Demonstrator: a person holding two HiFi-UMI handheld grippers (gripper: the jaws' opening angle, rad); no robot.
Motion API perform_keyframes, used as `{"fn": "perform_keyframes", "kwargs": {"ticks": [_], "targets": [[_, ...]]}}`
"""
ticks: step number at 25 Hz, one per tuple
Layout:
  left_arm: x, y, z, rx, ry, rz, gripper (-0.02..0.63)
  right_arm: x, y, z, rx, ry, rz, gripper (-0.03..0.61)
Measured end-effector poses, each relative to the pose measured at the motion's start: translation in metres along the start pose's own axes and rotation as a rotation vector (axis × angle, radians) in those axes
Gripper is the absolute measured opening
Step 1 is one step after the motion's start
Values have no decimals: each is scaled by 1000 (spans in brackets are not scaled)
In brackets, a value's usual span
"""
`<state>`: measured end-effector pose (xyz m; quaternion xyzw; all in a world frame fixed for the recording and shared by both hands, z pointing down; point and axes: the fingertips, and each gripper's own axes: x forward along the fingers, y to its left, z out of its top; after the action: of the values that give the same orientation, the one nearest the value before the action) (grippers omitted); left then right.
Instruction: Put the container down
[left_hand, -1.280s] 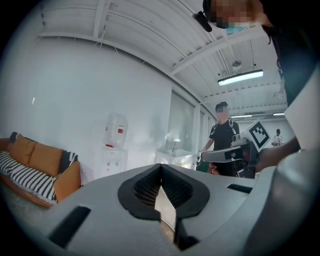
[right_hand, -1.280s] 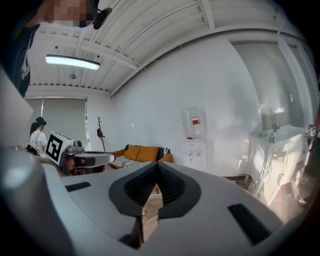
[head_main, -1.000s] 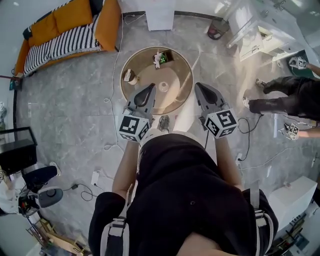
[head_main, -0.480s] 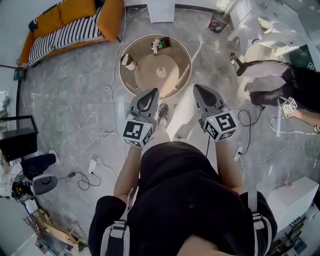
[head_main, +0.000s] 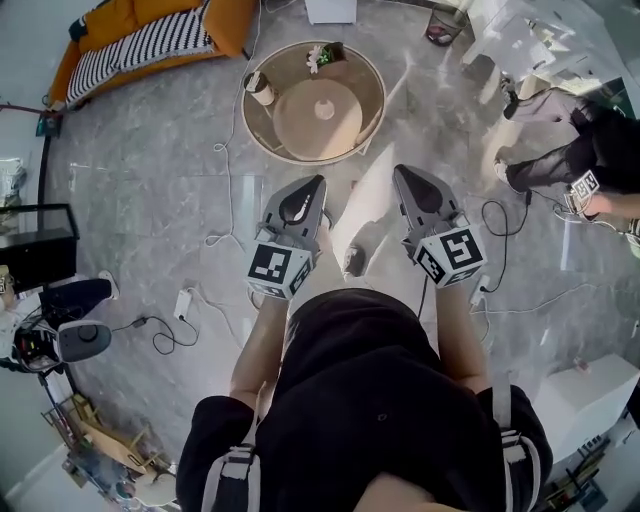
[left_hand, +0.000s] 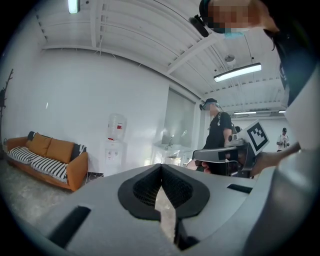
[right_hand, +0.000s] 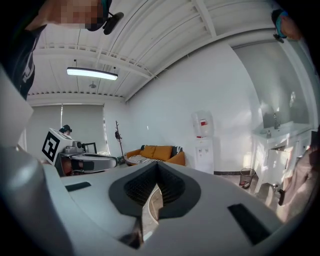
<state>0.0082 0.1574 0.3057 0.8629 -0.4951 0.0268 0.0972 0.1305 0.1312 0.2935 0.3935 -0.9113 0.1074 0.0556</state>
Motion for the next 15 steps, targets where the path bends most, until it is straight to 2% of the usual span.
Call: {"fn": "perform_keyframes", "kwargs": {"ticks": [9,15], "targets": [[-37,-20,15,13,-39,23,18,-30,35,13,-40,-32,44,5],[-51,-25,30,3,-34,26,18,-34,50,26,-47,-62,52,5]]}}
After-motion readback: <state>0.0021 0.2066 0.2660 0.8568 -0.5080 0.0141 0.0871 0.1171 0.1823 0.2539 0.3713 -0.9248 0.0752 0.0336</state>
